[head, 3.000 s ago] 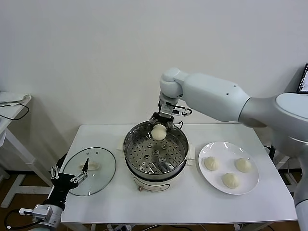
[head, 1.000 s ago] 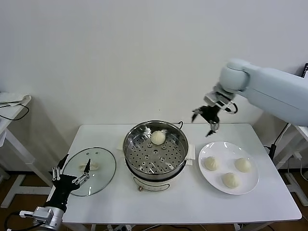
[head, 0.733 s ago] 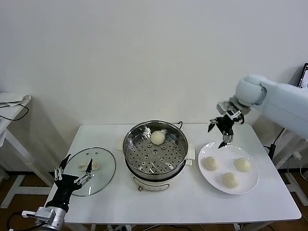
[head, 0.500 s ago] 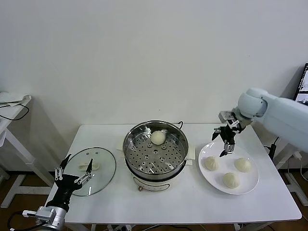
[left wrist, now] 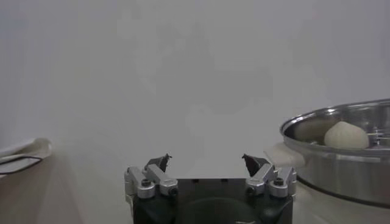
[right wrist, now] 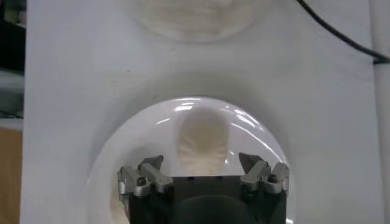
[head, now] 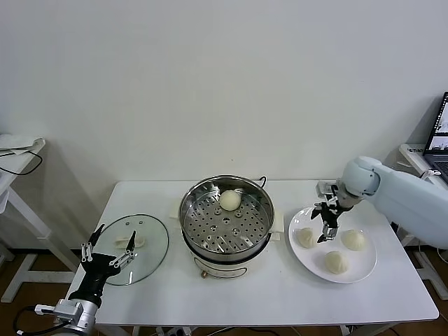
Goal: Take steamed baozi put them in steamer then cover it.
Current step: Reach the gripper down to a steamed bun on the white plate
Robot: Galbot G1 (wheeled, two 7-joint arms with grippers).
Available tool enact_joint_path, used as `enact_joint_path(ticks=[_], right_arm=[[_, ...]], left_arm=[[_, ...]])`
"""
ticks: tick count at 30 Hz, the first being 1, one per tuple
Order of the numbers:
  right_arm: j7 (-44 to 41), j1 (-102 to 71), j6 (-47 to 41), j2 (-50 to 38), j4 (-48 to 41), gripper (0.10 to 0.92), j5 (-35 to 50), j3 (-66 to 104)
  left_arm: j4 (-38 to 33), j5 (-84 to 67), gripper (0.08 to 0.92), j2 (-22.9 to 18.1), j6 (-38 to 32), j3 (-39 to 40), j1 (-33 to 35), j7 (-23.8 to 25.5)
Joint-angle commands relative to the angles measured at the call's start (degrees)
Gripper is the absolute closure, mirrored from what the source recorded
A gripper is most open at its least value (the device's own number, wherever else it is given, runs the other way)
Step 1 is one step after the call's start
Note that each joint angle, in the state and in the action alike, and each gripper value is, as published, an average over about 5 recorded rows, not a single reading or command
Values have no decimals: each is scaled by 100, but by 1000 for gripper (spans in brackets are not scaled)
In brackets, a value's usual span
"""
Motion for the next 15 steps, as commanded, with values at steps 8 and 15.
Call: enact_joint_path(ticks=[8,15], right_arm=[[300,-578,-86,147,-219,203,-333,357],[390,-633,-46,294,-375,203,-443,446]], left_arm=[[27,22,177,-7,-18,8,13,9],[55,30,177,-10,-24,7,10,15]])
